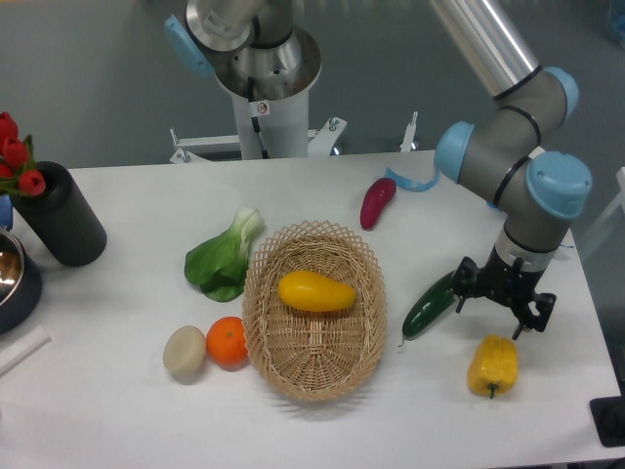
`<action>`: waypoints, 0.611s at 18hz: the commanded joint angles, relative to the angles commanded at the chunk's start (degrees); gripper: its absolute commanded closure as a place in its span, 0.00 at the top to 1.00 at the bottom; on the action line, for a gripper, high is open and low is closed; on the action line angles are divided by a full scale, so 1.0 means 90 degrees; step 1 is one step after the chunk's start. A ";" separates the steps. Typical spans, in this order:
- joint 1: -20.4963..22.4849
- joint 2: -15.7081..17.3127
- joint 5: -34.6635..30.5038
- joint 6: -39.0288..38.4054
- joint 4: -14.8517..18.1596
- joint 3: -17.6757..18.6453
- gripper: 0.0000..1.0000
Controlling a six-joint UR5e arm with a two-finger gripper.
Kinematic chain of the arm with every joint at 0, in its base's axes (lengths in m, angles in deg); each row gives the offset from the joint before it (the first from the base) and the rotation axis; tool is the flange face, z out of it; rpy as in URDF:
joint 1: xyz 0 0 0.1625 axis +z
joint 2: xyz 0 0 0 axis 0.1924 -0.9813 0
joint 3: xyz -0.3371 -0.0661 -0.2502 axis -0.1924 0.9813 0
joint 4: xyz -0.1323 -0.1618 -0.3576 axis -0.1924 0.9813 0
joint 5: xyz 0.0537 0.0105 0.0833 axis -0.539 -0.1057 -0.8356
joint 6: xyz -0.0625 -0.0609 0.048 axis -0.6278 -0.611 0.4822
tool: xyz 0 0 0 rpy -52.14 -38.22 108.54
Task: Pick up the yellow pepper from the table
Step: 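Move the open gripper down toward the yellow bell pepper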
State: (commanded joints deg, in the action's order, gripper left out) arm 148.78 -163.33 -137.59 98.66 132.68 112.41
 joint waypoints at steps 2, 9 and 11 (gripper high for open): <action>0.0000 -0.0068 0.0000 -0.0235 0.0000 -0.0137 1.00; -0.0127 -0.0420 -0.0010 -0.0900 -0.0010 -0.0537 1.00; -0.0137 -0.0449 -0.0019 -0.0949 -0.0010 -0.0547 1.00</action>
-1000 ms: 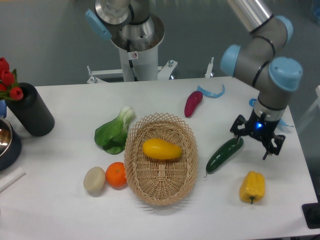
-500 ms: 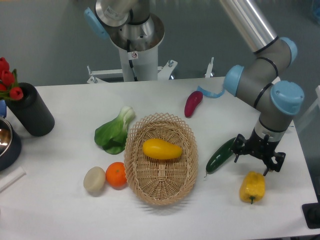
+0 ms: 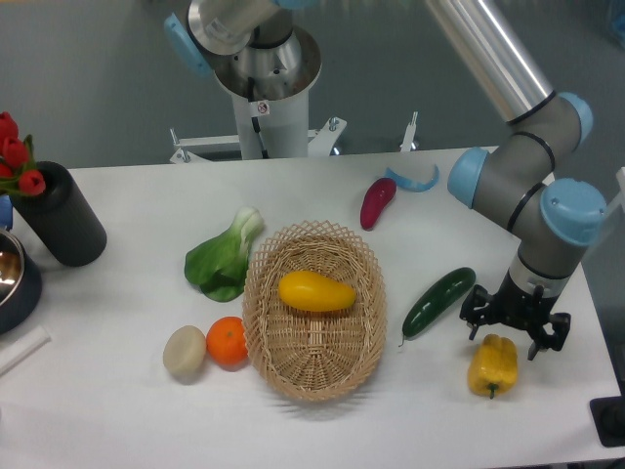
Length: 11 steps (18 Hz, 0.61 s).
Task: Pick up the yellow pepper from the table
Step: 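Move the open gripper down toward the yellow bell pepper, then lower the gripper around the pepper and close on it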
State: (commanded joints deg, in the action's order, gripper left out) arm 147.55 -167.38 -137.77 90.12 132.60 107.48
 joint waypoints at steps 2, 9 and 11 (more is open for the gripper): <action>-0.0020 -0.0068 -0.0010 0.0000 -0.0107 0.0019 1.00; -0.0108 -0.0186 -0.0342 0.0029 -0.0176 0.0010 1.00; -0.0108 -0.0225 -0.0371 0.0039 -0.0186 -0.0010 1.00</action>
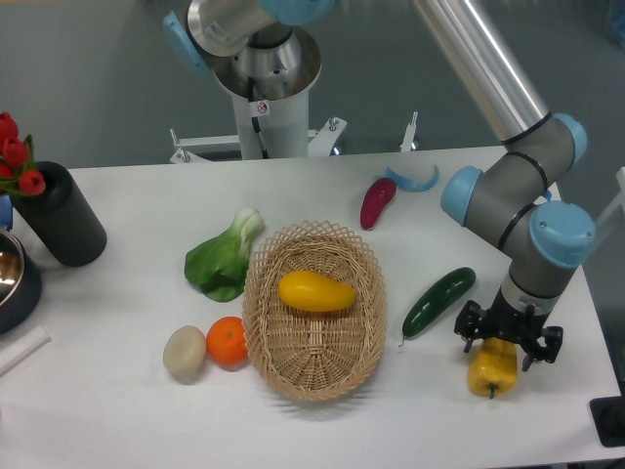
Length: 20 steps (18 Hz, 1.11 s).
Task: Pick up the yellow pepper from the table
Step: 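Lower the gripper around the pepper and close on it, then lift the grasped yellow pepper up off the table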
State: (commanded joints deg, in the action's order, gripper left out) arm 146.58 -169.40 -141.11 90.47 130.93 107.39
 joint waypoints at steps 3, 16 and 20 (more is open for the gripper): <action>-0.0010 -0.0059 0.0000 -0.0039 0.0000 -0.0059 0.68; 0.0000 0.0770 -0.0010 -0.0694 0.0282 0.0098 0.03; -0.0010 0.1171 -0.0010 -0.0625 0.0575 0.0175 0.04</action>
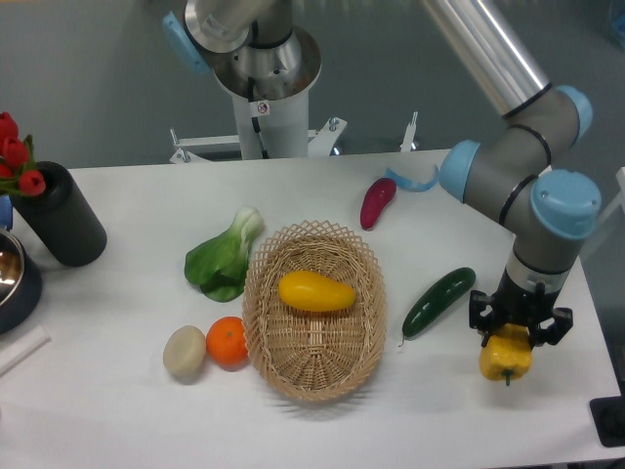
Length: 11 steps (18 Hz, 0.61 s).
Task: Pick up the yellow pepper from the table
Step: 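Lift the grasped yellow pepper up off the table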
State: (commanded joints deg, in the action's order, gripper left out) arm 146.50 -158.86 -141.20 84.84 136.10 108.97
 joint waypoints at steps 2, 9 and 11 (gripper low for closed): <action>-0.0010 0.0234 0.0000 0.0107 0.0147 0.0175 0.04; 0.0000 0.0763 -0.0625 0.0810 0.0332 0.0655 0.04; -0.0010 0.0753 -0.0819 0.0966 0.0654 0.0509 0.04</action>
State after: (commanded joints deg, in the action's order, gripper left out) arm 146.41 -152.09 -148.57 93.54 141.99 113.55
